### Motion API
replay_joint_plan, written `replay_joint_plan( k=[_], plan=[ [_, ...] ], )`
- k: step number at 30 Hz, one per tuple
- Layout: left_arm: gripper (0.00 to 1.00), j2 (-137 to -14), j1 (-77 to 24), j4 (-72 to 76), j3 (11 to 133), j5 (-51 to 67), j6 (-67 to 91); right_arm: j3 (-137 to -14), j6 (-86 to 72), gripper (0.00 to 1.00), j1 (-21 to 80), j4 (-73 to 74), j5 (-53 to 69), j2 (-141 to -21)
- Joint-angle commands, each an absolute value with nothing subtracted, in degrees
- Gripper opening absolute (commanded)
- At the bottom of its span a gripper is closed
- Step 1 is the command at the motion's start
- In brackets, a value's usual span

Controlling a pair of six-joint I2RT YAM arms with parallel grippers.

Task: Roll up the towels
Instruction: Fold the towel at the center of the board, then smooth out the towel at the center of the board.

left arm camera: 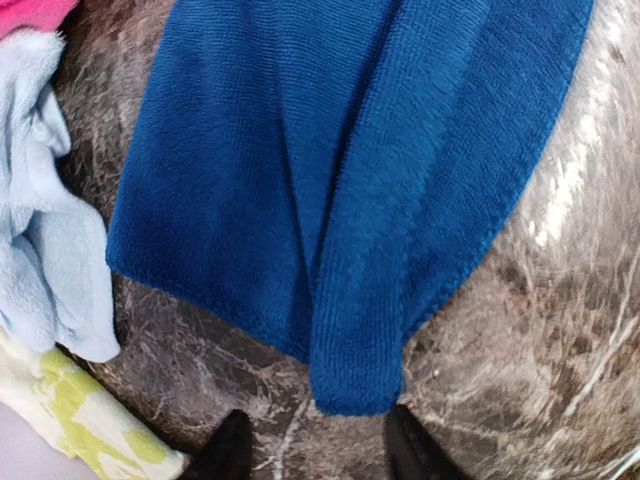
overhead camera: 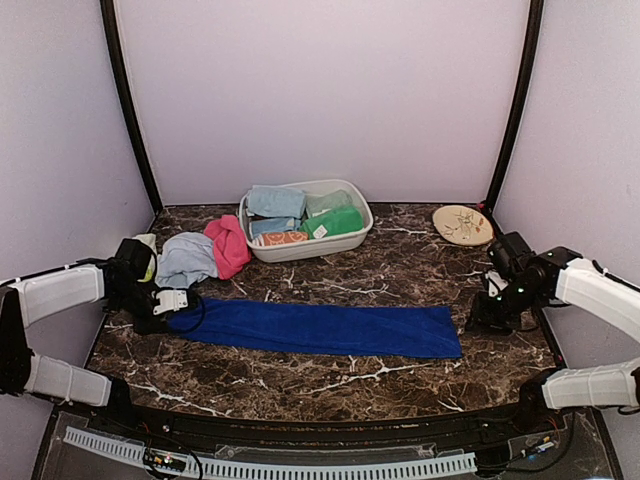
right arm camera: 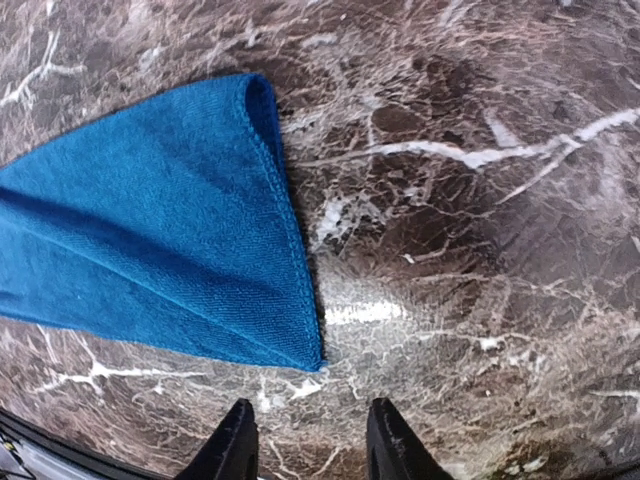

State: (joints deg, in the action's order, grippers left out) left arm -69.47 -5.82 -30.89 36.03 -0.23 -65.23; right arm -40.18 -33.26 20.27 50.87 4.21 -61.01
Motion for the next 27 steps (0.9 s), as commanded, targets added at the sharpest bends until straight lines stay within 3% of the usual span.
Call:
replay_joint_plan(
  k=[1, 8, 12, 14, 18, 27],
  plan=[
    [0.77, -68.3, -4.2, -35.1, 38.1, -0.3, -65.7, -47.0, -32.7, 0.42, 20.6, 53.8, 2.7, -59.5],
    [0.81, -69.8, -3.9, -44.5, 49.1, 9.5, -63.5, -54.4, -29.8, 0.41, 20.6, 49.2, 2.2, -68.5],
    [0.81, -72.9, -5.4, -41.5, 51.0, 14.3, -61.4, -56.2, -27.6, 0.41, 20.4, 42.7, 1.4, -77.7],
    [0.76, -75.8, -7.2, -38.5, 51.5, 14.7, -58.6, -57.6, -25.9, 0.41, 20.4, 41.0, 1.4, -82.7],
    [0.65, -81.5, -10.3, -30.3, 49.3, 11.4, -53.9, -58.6, -24.2, 0.42, 20.3, 37.2, 2.8, -89.2],
    [0.63, -83.5, -10.4, -22.2, 38.2, 4.9, -55.6, -57.0, -23.1, 0.38, 20.9, 34.5, 2.5, -95.4]
  ],
)
